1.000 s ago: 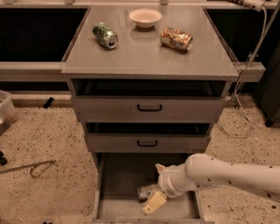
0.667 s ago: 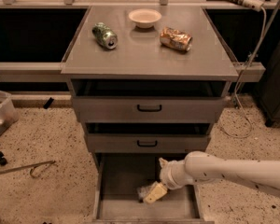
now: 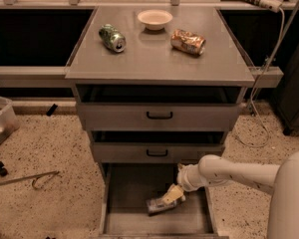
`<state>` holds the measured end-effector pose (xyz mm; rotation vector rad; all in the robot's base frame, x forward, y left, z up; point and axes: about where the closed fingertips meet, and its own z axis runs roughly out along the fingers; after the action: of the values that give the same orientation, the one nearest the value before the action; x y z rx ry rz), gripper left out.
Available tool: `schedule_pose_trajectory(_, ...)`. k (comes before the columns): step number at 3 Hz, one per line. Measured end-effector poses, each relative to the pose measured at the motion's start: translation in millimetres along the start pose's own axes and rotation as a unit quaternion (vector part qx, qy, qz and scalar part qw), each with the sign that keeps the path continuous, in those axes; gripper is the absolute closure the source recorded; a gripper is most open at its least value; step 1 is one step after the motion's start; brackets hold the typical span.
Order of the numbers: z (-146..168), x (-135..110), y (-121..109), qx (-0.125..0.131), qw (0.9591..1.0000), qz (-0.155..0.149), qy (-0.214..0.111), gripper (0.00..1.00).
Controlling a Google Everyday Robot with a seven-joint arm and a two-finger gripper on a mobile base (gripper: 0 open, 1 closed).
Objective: Pick blue plastic bottle from bottom drawer and place on counter
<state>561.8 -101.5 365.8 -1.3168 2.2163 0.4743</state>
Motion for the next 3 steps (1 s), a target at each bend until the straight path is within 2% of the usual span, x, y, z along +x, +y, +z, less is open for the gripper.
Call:
schedule_pose_trajectory(1, 19, 1, 5, -0.021, 0.9998, -0.005, -0.006, 0.00)
schedule_pose_trajectory(2, 59, 13, 6, -0.039, 0.9988, -0.020, -0.020, 0.00)
schedule_pose_trajectory(3, 102, 36, 10, -0.054, 0.9978, -0.024, -0.029, 0.00)
